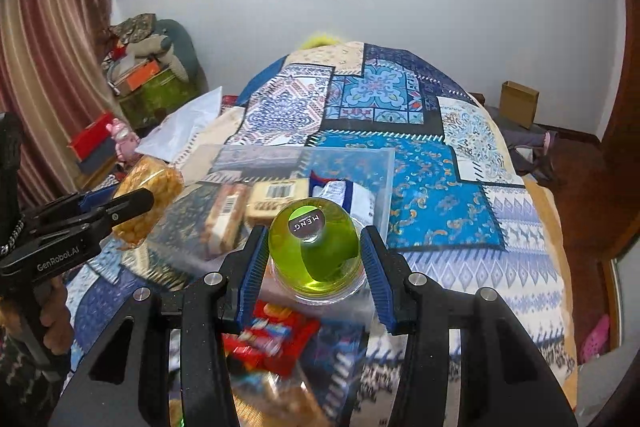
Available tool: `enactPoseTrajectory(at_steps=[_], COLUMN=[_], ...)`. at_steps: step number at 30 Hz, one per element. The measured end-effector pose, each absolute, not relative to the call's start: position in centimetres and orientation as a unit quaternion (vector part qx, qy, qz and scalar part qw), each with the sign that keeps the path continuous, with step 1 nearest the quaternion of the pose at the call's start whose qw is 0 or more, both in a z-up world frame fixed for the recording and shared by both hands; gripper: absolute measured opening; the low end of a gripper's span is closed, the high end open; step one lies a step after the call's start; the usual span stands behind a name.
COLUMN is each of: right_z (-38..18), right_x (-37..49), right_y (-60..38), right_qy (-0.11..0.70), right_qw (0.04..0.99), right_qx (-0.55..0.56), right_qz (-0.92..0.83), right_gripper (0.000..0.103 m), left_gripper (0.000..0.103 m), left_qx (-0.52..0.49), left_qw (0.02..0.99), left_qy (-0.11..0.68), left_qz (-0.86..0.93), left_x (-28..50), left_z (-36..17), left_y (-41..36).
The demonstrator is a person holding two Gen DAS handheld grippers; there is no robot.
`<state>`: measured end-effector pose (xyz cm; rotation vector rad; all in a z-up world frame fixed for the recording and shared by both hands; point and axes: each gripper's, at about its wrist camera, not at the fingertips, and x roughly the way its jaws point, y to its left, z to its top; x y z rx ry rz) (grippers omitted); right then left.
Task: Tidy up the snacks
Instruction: 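Lower both items into the clear box and open both grippers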
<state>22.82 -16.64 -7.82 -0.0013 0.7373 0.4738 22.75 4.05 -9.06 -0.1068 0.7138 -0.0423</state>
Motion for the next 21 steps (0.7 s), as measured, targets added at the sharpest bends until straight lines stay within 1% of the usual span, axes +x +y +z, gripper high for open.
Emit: enactPoseTrajectory(at_steps=[7, 12, 16, 18, 20, 21], right_z=[-9.8, -11.0, -11.2, -10.8, -10.3, -10.0], right_x=[24.8, 25.2, 25.1, 24.7, 24.3, 24.0], right_y=[-16.2, -15.8, -15.6, -15.5, -15.4, -15.4], right_qy=[0.377, 0.390, 0.395, 0.389, 0.383, 0.379], right_qw=[0.899, 0.894, 0.891, 0.895, 0.898, 0.899], right_qx=[-0.001, -0.011, -0.015, -0.025, -0.035, -0.041], right_qz=[0.222, 0.221, 0.223, 0.218, 0.213, 0.214], right_gripper=[0.044, 0.044, 0.044, 0.044, 0.045, 0.047], left_gripper=[0.044, 0.045, 0.045, 0.050, 0.054, 0.054], left_qx=[-0.057, -0.052, -0.052, -0.059, -0.062, -0.059], left_qw=[0.925, 0.919, 0.920, 0.920, 0.922, 0.924], left_qy=[0.377, 0.390, 0.389, 0.388, 0.381, 0.379], left_qz=[-0.013, -0.008, 0.000, -0.005, -0.006, -0.005], left_x=[26.1, 27.1, 27.0, 26.7, 26.1, 25.8], left_z=[-11.5, -12.8, -12.9, -12.5, -11.9, -11.6], left_y=[4.6, 4.4, 4.5, 4.6, 4.7, 4.7])
